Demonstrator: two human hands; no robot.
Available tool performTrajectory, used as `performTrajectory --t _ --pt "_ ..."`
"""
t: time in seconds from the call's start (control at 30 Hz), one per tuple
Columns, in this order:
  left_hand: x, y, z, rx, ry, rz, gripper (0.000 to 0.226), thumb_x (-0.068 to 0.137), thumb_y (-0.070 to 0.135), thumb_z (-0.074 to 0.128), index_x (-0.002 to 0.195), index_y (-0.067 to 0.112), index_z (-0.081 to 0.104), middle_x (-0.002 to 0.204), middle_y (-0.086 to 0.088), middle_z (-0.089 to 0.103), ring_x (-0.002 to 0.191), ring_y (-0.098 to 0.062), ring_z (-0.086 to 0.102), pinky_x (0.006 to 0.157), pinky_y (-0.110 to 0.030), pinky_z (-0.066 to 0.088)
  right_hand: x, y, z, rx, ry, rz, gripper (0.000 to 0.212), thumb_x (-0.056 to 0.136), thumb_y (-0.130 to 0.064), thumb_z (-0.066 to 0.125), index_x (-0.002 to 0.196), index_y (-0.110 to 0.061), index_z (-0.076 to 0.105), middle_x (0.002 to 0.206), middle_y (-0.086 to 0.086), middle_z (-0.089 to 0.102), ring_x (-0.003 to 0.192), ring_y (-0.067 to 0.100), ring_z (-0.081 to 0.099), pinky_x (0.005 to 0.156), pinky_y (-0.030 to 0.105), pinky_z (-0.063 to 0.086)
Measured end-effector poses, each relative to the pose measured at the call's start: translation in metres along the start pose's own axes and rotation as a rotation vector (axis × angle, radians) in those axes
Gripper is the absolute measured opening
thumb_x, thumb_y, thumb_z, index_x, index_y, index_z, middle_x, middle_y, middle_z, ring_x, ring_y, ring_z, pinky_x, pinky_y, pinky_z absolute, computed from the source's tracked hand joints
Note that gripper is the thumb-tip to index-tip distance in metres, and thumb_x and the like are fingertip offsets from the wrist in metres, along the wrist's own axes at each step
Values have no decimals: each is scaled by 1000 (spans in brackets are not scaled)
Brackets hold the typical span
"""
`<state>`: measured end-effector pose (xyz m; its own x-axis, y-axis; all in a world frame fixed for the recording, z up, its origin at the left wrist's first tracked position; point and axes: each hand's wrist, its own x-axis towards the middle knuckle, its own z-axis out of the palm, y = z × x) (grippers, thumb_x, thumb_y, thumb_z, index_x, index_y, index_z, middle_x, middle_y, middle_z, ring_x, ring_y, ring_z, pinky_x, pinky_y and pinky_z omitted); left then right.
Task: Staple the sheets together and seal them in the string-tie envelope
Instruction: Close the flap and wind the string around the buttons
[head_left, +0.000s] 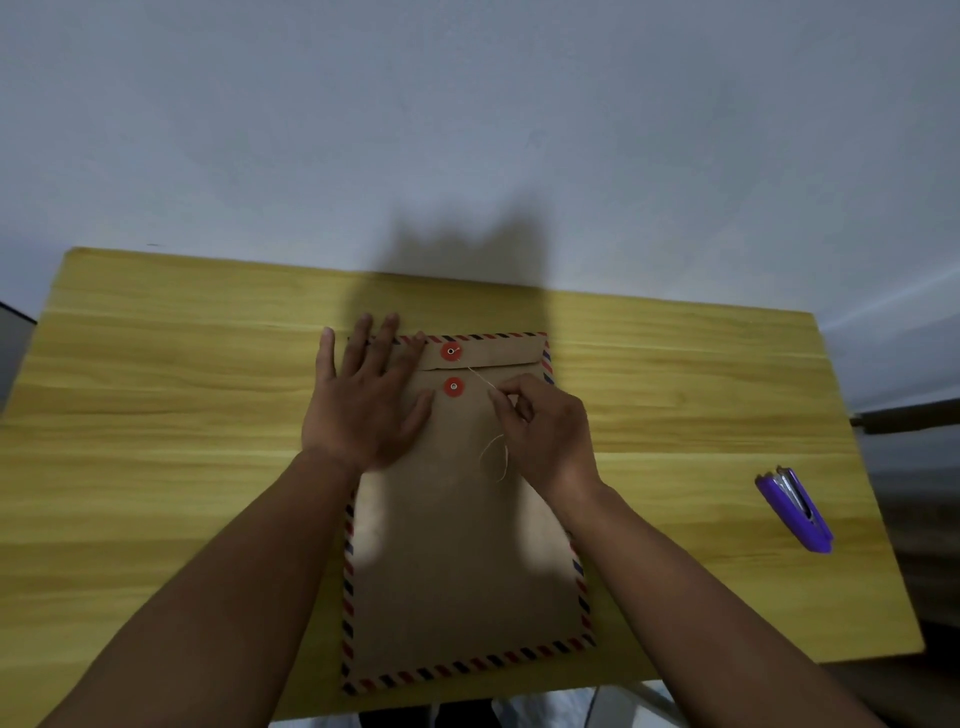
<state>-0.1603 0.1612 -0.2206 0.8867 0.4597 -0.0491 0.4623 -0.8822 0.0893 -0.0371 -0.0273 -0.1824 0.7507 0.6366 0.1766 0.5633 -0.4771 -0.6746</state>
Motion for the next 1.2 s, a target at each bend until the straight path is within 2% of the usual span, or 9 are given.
performTrajectory --t 0.1,0.2,0.47,0.57,0.63,0.83,0.93,1.03,1.2 --pt "0 0 0 -6 -3 0 75 100 67 17 166 33 14 175 -4 7 162 -29 0 127 -62 4 4 -3 1 79 76 24 7 94 -14 74 93 -13 81 61 -26 52 53 -4 45 57 17 37" --pt "0 -1 0 -9 -8 -1 74 100 67 17 166 33 15 175 -4 7 162 -29 0 127 -63 4 4 0 4 51 48 -35 11 95 -14 72 98 -14 83 71 -9 72 58 -4 53 58 24 48" --pt "0 -2 -2 -4 -23 4 75 99 67 12 166 33 9 176 -4 2 162 -29 -6 127 -63 0 3 17 12 -424 -225 -221 37 96 -36 46 90 -19 78 83 1 77 72 26 73 54 35 56" --pt "-1 -2 -1 -2 -26 12 74 100 66 12 166 33 8 176 -4 0 162 -28 -7 127 -63 -1 11 8 12 -599 -339 -277 15 89 -23 67 75 -16 71 66 3 68 55 28 66 44 25 36" --pt "-1 -3 -1 -7 -20 17 73 101 64 13 166 32 9 176 -5 1 162 -27 -6 127 -63 0 14 -2 10 -668 -378 -304 20 70 -11 82 63 -14 63 53 4 58 41 26 57 44 20 18" --pt "-1 -3 -1 -28 -2 23 68 103 51 13 166 26 18 175 -6 9 162 -25 0 127 -63 0 13 -19 9 -642 -541 -340 26 45 -8 81 59 -10 59 51 7 56 38 28 56 50 15 9" --pt "-1 -6 2 -15 9 34 68 102 45 15 165 20 22 175 -6 12 162 -24 6 127 -63 3 15 -29 17 -621 -495 -418 19 61 -2 81 72 -6 66 58 10 62 44 29 61 49 23 25" --pt "-1 -9 4 11 -6 60 71 101 42 15 165 13 17 175 -5 8 162 -21 4 129 -59 5 25 -44 16 -707 -629 -411 23 98 -8 54 119 -5 60 100 14 70 86 32 70 63 34 36" --pt "-2 -11 4 -24 25 80 72 99 40 22 164 10 20 174 -6 11 162 -22 7 130 -56 7 57 -50 25 -839 -670 -550 21 106 -15 39 112 -15 59 104 7 70 88 26 69 60 36 35"
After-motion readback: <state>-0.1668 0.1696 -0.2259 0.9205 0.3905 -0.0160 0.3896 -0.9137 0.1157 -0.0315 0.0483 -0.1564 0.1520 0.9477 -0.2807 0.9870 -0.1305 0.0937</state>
